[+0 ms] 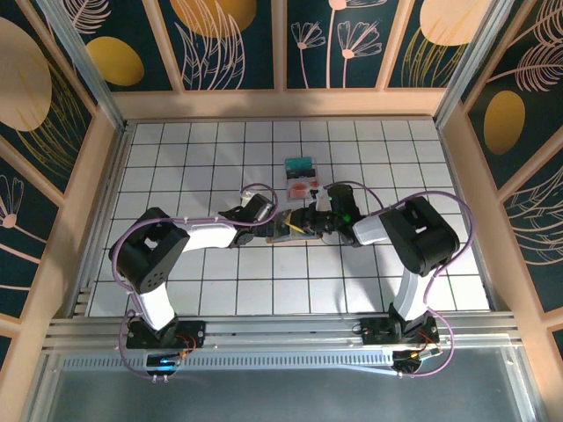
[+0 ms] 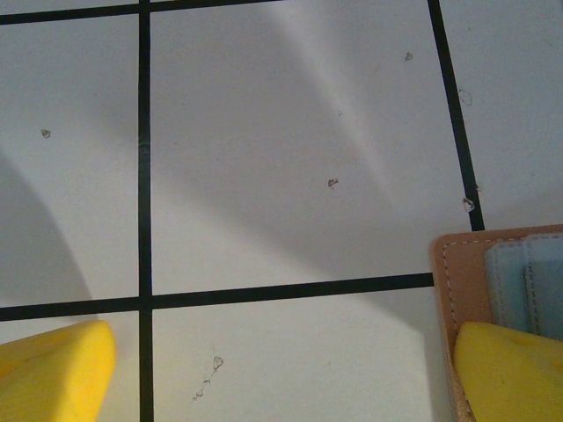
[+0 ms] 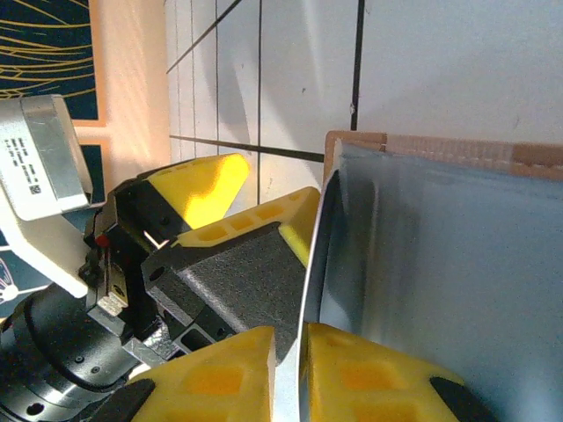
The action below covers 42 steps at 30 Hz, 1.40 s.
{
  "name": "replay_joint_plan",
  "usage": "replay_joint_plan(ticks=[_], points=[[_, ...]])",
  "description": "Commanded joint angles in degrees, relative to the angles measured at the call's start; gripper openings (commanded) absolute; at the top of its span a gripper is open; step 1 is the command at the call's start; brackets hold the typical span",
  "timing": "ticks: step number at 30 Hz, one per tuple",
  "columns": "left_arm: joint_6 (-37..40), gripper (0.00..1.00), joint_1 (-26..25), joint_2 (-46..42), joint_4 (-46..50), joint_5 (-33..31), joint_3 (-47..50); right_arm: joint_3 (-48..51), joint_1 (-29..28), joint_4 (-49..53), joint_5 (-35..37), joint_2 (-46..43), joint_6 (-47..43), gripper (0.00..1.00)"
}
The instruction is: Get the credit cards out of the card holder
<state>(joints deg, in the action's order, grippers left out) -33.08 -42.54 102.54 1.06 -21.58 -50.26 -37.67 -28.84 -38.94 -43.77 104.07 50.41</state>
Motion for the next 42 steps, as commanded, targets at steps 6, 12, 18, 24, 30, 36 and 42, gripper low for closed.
replay_joint_plan(ticks=[6, 12, 18, 24, 30, 36, 42], points=[[-0.2, 0.99, -0.2, 2.1, 4.0, 0.3, 0.3, 0.9, 1.1, -6.2, -2.6, 0.7, 2.0, 0.12], [-0.3, 0.99, -0.2, 2.2, 4.1, 0.3, 0.4, 1.0, 1.6, -3.5, -1.3, 0.4, 0.6, 0.01], [-0.8, 0.99, -0.1, 2.1, 4.0, 0.0, 0.6, 0.8, 2.1, 0.6, 1.1, -0.9, -1.2, 0.0], [-0.6, 0.99, -0.1, 1.7, 4.0, -0.5, 0.5, -1.0, 2.3, 11.1, 6.6, -3.5, -6.4, 0.0], [-0.5, 0.99, -0.1, 1.5, 4.4, -1.1, 0.3, -1.9, 2.3, 17.2, 10.2, -5.9, -9.5, 0.0], [-0.1, 0.99, -0.1, 0.6, 4.6, -1.8, -0.1, -2.0, 2.3, 19.7, 11.5, -7.9, -10.6, 0.0], [0.0, 0.99, -0.1, 0.7, 5.1, -2.4, -0.4, -2.3, 2.6, 22.3, 12.7, -9.9, -11.9, 0.0]])
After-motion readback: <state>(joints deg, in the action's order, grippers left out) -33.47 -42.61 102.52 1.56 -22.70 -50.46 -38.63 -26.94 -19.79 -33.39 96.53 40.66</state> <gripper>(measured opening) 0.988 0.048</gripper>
